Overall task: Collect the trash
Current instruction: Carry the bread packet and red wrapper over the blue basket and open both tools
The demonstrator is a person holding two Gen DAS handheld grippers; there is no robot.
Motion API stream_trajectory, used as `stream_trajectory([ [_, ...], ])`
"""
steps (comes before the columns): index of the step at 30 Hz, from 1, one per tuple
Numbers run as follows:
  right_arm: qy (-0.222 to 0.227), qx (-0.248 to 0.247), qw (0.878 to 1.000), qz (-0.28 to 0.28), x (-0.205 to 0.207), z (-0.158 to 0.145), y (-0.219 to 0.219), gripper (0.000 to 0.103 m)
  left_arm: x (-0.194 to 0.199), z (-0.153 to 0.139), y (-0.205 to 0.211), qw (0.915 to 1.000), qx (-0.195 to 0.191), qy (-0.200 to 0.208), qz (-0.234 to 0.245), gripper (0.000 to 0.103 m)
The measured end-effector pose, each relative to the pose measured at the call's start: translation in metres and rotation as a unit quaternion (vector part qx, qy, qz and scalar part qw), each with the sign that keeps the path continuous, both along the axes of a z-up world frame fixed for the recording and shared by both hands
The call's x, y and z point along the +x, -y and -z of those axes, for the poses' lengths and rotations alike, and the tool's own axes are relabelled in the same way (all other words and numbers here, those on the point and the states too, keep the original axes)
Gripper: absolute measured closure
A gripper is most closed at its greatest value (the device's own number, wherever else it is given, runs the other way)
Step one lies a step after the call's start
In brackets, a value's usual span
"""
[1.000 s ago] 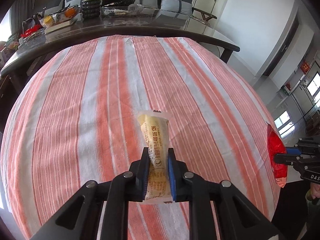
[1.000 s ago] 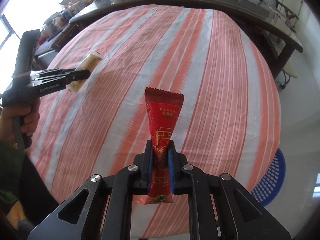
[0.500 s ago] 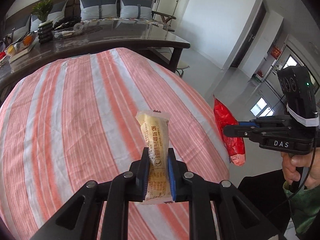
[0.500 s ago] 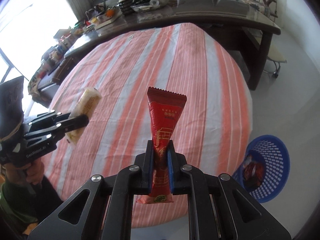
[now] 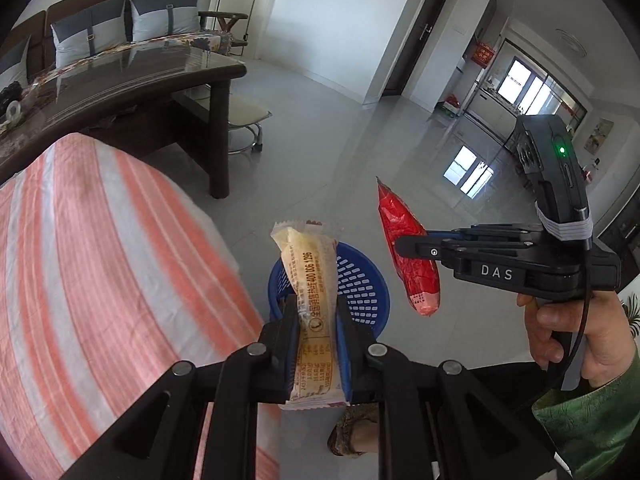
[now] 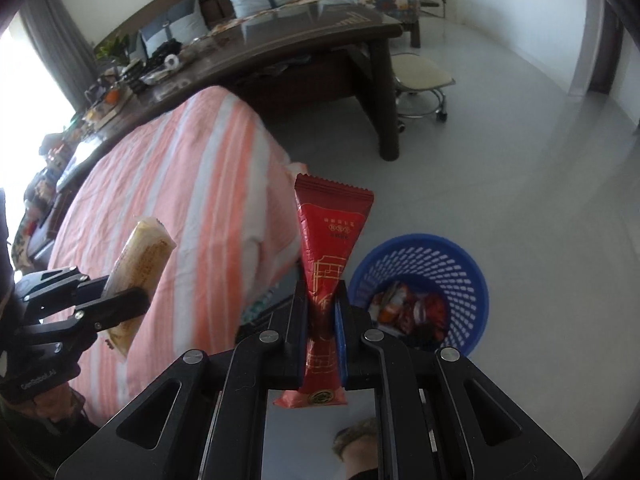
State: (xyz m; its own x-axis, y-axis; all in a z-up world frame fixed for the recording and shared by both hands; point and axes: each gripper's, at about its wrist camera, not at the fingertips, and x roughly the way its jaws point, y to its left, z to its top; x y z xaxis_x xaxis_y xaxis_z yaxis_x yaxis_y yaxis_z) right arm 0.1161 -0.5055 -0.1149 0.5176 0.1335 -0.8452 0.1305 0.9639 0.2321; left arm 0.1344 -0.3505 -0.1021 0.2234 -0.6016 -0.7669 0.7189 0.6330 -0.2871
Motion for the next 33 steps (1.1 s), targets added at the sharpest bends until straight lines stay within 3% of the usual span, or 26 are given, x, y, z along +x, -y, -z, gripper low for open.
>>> stream_trajectory([
  [10,-0.029,0.028,0.996,0.079,0.000,0.063,0.090,0.093,0.017,0.070,0.110,0.9984,0.024,-0.042,0.028,0.086],
  [17,-0.046,0.049,0.993,0.102,0.011,0.102,0.130,0.093,0.030,0.117,0.152,0.9966,0.049,-0.052,0.042,0.085],
  [20,-0.057,0.072,0.990,0.103,0.015,0.120,0.145,0.088,0.033,0.137,0.170,0.9952,0.059,-0.061,0.048,0.078],
  [22,-0.065,0.079,0.989,0.103,0.018,0.129,0.155,0.078,0.039,0.147,0.175,0.9947,0.064,-0.066,0.046,0.052],
  [24,-0.063,0.089,0.988,0.113,0.018,0.135,0.166,0.062,0.042,0.151,0.176,0.9958,0.062,-0.058,0.034,0.049],
  [26,-0.057,0.095,0.986,0.123,0.016,0.136,0.173,0.060,0.039,0.150,0.176,0.9967,0.063,-0.043,0.029,0.049],
  [28,-0.046,0.104,0.984,0.135,0.010,0.132,0.179,0.048,0.034,0.142,0.174,0.9975,0.064,-0.020,0.023,0.049],
  [30,-0.037,0.099,0.983,0.151,0.002,0.127,0.183,0.043,0.025,0.127,0.168,0.9979,0.061,0.010,0.016,0.049],
  [32,-0.028,0.088,0.982,0.166,-0.011,0.114,0.184,0.033,0.016,0.106,0.156,0.9981,0.049,0.038,0.002,0.041],
  [33,-0.022,0.080,0.981,0.174,-0.019,0.106,0.183,0.021,0.010,0.095,0.148,0.9980,0.038,0.050,-0.005,0.032],
])
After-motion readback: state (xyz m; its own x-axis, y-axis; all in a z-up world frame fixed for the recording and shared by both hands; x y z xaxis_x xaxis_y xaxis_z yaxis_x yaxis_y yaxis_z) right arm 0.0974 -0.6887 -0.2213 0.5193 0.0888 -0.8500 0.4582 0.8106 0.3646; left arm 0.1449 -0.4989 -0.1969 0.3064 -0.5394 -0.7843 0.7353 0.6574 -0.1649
